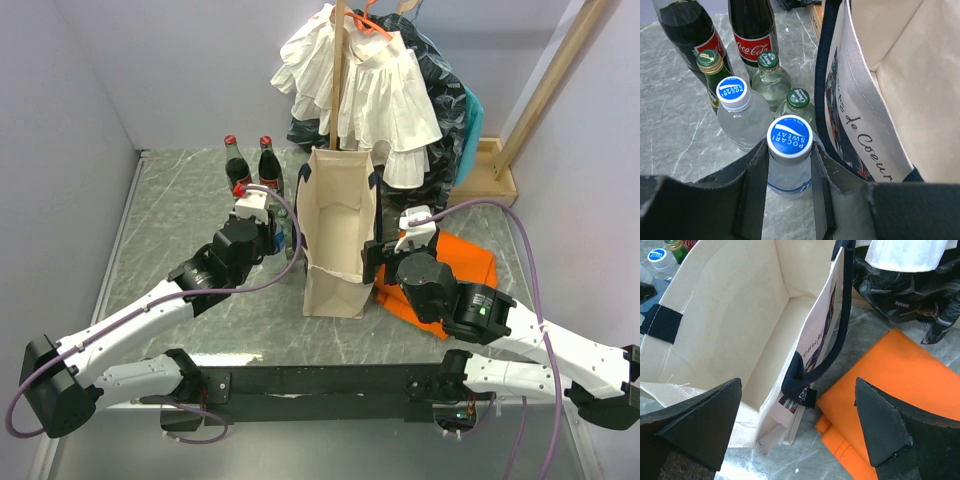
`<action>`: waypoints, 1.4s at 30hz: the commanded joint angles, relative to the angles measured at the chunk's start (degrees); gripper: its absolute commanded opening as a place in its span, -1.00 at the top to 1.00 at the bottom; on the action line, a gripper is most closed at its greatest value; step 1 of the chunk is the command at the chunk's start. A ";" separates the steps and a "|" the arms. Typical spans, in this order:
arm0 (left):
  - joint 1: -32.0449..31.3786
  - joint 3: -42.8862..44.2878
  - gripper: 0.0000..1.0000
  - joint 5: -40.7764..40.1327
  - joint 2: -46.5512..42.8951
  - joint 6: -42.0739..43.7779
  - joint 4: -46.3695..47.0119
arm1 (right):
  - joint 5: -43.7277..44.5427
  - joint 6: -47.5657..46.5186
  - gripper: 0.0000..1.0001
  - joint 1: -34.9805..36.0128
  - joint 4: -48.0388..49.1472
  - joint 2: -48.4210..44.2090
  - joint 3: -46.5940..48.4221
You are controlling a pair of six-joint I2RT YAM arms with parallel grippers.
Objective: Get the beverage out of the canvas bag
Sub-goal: Place the drink at the center of the board.
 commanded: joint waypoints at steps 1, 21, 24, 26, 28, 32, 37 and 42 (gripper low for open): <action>-0.23 1.39 0.98 -2.76 -0.22 -1.39 12.94 | 1.13 0.48 -1.00 -0.07 0.87 -1.08 -0.14; -0.23 -0.98 0.98 -5.49 3.82 -4.90 16.46 | 1.13 0.12 -1.00 -0.07 1.13 0.24 -0.14; -0.23 -1.95 0.98 -7.24 3.47 -5.43 17.42 | 1.65 0.13 -1.00 -0.07 0.78 0.33 -0.14; -0.23 -3.00 0.98 -7.86 3.03 -5.69 18.21 | 1.83 0.21 -1.00 -0.07 0.52 0.24 -0.23; -0.23 -3.35 0.98 -8.83 3.12 -5.87 18.48 | 2.00 0.21 -1.00 -0.07 0.69 -0.11 -0.41; -0.23 -4.58 0.98 -8.83 3.03 -6.31 19.88 | 2.18 0.39 -1.00 -0.16 0.60 -0.11 -0.49; -0.23 -5.64 0.98 -8.21 3.21 -6.48 21.99 | 2.18 0.83 -1.00 -0.07 0.08 0.41 -0.32; -0.23 -6.35 0.98 -8.30 3.21 -5.61 23.75 | 2.36 0.74 -1.00 -0.07 -0.01 0.68 -0.06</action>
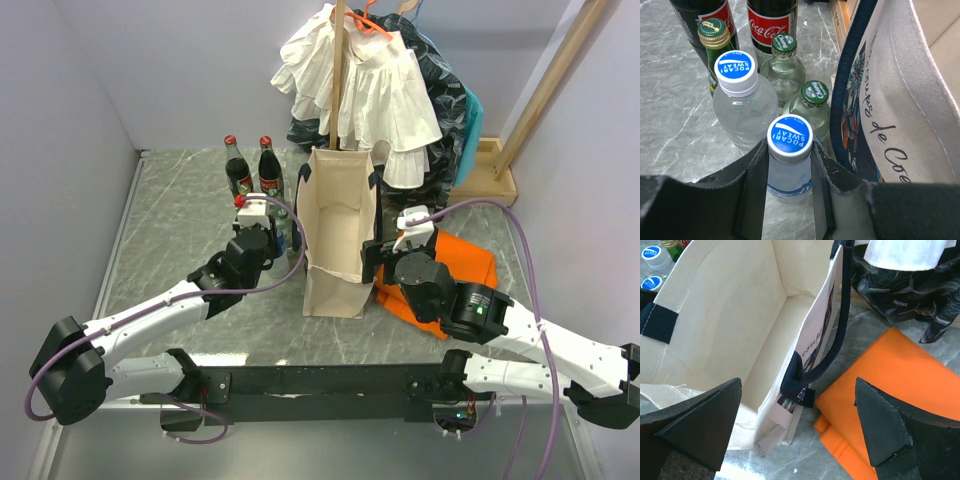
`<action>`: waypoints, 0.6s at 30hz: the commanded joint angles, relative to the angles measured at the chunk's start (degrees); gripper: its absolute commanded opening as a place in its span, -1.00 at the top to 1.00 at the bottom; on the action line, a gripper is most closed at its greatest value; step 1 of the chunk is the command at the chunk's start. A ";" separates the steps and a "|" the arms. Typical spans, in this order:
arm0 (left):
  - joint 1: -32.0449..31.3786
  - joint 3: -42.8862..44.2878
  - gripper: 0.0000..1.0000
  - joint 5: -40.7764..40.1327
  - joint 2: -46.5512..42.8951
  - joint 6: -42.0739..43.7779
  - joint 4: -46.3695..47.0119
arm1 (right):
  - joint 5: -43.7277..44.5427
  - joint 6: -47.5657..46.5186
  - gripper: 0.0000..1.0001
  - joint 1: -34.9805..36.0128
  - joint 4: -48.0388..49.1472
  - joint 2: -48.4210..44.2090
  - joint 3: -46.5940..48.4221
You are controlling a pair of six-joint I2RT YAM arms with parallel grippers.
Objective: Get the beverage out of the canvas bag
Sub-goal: Place the drink at the center of the board.
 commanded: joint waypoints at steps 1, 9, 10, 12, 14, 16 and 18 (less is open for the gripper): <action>-0.23 1.26 0.98 -1.90 -1.95 -0.05 11.45 | 1.92 0.72 -1.00 -0.07 -0.12 0.20 0.01; -0.23 0.56 0.78 -1.19 -1.69 -0.14 10.92 | 1.83 0.89 -1.00 -0.16 -0.12 0.72 0.19; -0.23 0.38 0.68 -1.11 -1.77 -0.23 10.92 | 1.92 0.89 -1.00 -0.07 -0.12 0.90 0.19; -0.23 0.56 0.62 -0.67 -1.51 -0.32 10.48 | 1.83 0.72 -1.00 -0.07 0.06 0.90 0.19; -0.23 0.65 0.58 -0.40 -1.34 -0.32 10.39 | 1.92 0.63 -1.00 -0.07 -0.03 1.07 0.27; -0.23 0.73 0.43 -0.40 -1.07 -0.58 9.96 | 1.83 0.54 -1.00 -0.07 0.06 1.25 0.27; -0.23 1.00 0.34 -0.14 -0.90 -0.67 9.78 | 1.83 0.63 -1.00 -0.07 -0.03 1.34 0.27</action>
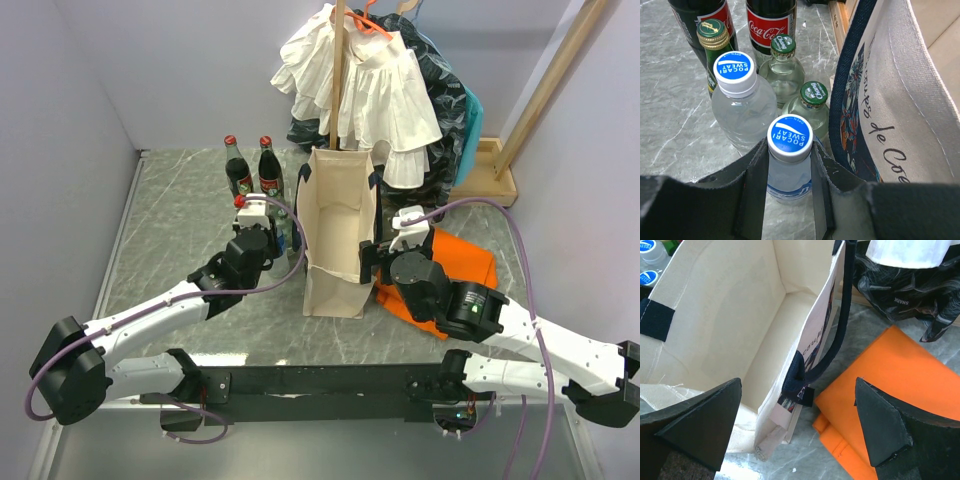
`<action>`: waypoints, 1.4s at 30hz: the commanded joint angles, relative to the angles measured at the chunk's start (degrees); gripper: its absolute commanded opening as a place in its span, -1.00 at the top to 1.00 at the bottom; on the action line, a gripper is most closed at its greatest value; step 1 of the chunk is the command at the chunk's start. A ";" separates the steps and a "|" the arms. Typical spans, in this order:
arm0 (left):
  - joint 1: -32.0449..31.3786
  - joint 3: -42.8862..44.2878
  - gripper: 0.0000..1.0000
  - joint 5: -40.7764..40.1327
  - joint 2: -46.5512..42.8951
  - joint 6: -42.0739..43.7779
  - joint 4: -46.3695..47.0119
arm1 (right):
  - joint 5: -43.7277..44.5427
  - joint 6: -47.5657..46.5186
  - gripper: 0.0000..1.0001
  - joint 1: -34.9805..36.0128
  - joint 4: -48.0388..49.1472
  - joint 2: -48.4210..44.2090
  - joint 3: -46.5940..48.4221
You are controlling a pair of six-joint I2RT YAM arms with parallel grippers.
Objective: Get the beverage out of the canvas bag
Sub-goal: Place the drink at the center of the board.
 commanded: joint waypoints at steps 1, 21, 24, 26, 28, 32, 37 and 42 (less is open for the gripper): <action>-0.23 1.70 0.26 -0.20 -0.74 -0.78 8.49 | 1.90 0.63 -1.00 -0.07 0.08 0.14 0.27; -0.32 3.63 0.07 1.56 1.72 -2.45 7.70 | 1.63 0.10 -1.00 -0.16 0.87 0.40 0.01; -0.32 3.72 -0.01 1.47 1.37 -2.27 7.52 | 1.55 0.10 -1.00 -0.07 1.13 0.23 -0.16; -0.32 3.98 -0.01 1.47 1.10 -2.18 7.08 | 1.46 0.19 -1.00 -0.24 1.04 0.22 -0.17; -0.32 4.07 0.02 1.20 0.49 -2.10 6.91 | 1.55 0.10 -1.00 -0.16 1.04 0.05 -0.08; -0.32 4.68 0.01 0.59 -0.39 -1.83 5.59 | 1.46 0.10 -1.00 -0.16 0.78 0.05 -0.16; -0.32 5.04 0.00 0.24 -2.15 -1.22 4.54 | 1.63 0.28 -1.00 -0.07 0.69 0.14 0.19; -0.32 5.65 -0.09 -0.03 -4.08 -0.69 3.22 | 1.90 0.72 -1.00 0.02 -0.01 0.05 0.10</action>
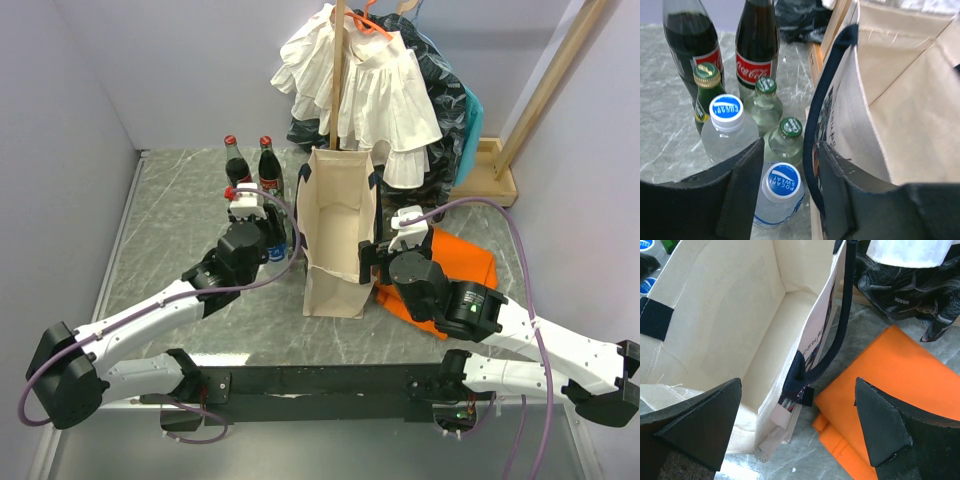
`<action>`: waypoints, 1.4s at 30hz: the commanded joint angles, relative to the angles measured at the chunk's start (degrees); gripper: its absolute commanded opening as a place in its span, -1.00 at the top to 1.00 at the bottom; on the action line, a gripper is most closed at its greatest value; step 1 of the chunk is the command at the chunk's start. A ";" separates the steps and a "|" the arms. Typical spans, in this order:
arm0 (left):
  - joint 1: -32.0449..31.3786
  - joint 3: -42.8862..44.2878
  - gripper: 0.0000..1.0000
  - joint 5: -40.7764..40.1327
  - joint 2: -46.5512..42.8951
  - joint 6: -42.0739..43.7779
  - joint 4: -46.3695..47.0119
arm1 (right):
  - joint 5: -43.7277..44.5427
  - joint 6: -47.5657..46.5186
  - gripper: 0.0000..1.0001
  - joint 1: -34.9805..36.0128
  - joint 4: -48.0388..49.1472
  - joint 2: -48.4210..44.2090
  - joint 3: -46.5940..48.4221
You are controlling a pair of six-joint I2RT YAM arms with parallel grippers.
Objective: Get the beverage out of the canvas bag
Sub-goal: Place the drink at the center of the board, then reset both arms
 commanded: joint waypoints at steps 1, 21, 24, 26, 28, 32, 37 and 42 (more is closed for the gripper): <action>-0.21 3.01 -0.12 -0.53 -3.05 1.12 -0.57 | 1.90 0.89 -1.00 -0.07 -0.12 -0.37 0.10; -0.21 8.37 -0.57 3.86 -6.49 4.38 -6.72 | 2.86 1.77 -1.00 -0.07 -0.91 -0.63 0.36; -0.21 9.77 -0.55 5.88 -6.57 5.08 -7.51 | 3.13 2.12 -1.00 -0.07 -1.61 -0.98 0.54; -0.12 11.26 -0.57 6.85 -6.57 5.52 -8.65 | 3.48 2.48 -1.00 -0.07 -1.96 -1.42 0.54; -0.12 13.02 -0.61 7.46 -6.57 5.96 -10.49 | 3.66 2.30 -1.00 0.02 -1.88 -1.68 0.54; -0.03 14.87 -0.88 9.75 -5.17 7.98 -13.12 | 4.53 2.56 -1.00 0.02 -3.45 -1.77 1.42; 0.49 21.44 -0.93 11.07 -1.65 8.95 -20.07 | 5.76 3.09 -1.00 -0.07 -4.69 -2.30 1.15; 1.64 26.38 -0.93 15.72 -0.16 9.83 -25.70 | 6.64 2.74 -1.00 -0.07 -5.65 -3.35 1.24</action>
